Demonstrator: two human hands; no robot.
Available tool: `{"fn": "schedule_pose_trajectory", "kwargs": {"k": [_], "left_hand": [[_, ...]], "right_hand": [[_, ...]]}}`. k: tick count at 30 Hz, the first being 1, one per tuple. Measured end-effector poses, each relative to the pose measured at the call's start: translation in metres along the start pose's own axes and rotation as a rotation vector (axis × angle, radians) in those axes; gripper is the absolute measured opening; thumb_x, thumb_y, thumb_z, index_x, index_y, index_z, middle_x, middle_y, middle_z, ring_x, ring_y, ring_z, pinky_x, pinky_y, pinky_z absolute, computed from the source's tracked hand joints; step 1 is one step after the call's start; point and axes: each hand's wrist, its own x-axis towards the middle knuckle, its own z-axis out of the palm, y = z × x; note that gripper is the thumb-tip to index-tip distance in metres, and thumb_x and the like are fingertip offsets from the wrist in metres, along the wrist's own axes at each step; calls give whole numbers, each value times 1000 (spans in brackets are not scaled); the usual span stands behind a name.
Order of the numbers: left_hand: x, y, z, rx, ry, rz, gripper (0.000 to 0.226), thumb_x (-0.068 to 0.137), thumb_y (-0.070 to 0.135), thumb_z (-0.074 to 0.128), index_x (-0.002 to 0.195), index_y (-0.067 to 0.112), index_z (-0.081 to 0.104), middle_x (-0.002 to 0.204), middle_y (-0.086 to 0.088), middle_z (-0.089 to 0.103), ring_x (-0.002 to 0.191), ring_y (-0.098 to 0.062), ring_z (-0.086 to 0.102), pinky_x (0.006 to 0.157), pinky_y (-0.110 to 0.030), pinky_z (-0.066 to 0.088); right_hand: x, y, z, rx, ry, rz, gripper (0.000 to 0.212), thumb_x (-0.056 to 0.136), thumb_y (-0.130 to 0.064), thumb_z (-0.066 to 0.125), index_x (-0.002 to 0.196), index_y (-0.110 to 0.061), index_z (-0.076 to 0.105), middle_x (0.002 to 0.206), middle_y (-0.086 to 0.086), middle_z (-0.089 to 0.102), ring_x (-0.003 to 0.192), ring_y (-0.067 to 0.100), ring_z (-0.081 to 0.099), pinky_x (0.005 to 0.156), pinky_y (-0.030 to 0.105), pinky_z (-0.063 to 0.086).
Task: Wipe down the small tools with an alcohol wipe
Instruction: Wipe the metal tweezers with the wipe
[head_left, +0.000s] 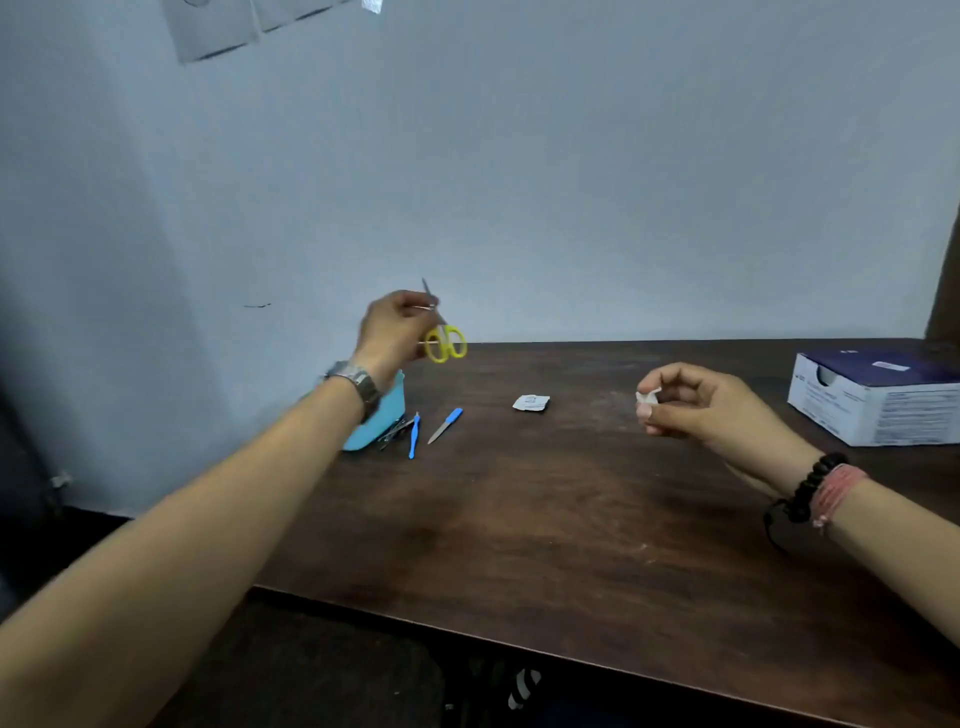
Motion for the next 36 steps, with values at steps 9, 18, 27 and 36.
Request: {"fn": "schedule_pose_trajectory", "kwargs": {"k": [9,18,27,36], "left_hand": [[24,-14,-73,1059,-61,-14,24,77,10,70,98,20,73,105,-8,70,97,-25,65,81,-32,54],[21,-22,-67,1200,-293,-156,23,83,12,70,106,16,71,101,-2,62,82,-14,57,62,-20,43],[1,-7,-43,1331,-201,211,14,86,25,60,98,21,66,105,-7,63,92,-28,61,71,-32,48],[-34,-34,-16,1778,-391,211,22,94,9,49,115,7,57,120,-12,58,107,-31,60,79,-36,50]], "right_hand": [[-4,-3,3,-45,8,53,15,95,-1,52,102,-2,65,90,20,71,74,21,67,65,22,58],[0,0,-2,-74,-17,70,17,96,0,49,102,-6,64,80,18,70,63,18,63,57,25,54],[0,0,-1,-99,-25,80,19,96,2,49,102,-6,65,76,15,70,62,17,63,55,24,53],[0,-1,-2,-112,-28,91,18,96,2,50,101,-6,66,77,16,70,60,15,63,55,23,54]]}}
